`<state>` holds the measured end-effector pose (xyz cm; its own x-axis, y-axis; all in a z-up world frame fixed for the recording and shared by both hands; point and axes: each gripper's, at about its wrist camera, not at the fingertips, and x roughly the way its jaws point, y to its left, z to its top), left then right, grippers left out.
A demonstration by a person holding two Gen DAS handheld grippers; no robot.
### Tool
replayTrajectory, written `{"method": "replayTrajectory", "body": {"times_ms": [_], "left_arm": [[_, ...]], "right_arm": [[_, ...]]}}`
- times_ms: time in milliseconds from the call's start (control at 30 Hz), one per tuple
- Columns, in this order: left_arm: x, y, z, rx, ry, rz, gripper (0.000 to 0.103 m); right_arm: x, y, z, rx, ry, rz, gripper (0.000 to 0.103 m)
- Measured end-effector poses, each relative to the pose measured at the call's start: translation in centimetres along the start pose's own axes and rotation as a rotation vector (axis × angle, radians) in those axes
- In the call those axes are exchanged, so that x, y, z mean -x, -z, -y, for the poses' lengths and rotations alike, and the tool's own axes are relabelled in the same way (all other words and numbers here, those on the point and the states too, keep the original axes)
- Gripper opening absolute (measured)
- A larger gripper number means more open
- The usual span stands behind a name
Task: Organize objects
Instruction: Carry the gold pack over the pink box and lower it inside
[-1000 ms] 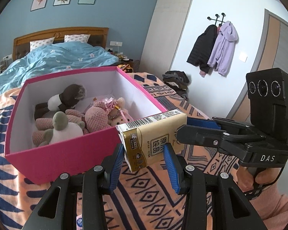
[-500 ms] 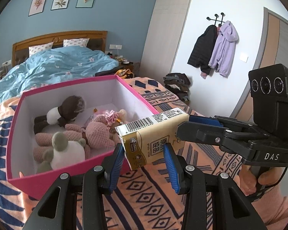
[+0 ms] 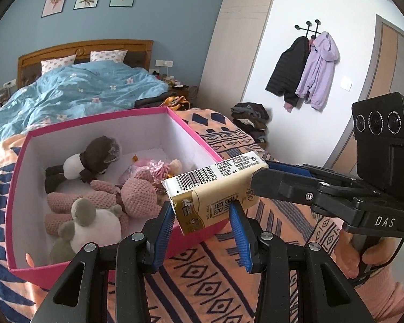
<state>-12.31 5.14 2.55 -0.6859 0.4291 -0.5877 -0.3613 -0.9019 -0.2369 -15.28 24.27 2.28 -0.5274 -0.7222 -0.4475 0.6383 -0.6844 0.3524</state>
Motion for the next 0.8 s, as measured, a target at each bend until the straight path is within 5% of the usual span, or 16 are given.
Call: {"method": "replayTrajectory", "body": {"times_ms": [800], "left_arm": [[-1.9, -1.5, -1.2, 0.0, -0.031, -0.026, 0.042]], "right_arm": [[-1.7, -0.8, 1.9, -0.055, 0.012, -0.02, 0.036]]}}
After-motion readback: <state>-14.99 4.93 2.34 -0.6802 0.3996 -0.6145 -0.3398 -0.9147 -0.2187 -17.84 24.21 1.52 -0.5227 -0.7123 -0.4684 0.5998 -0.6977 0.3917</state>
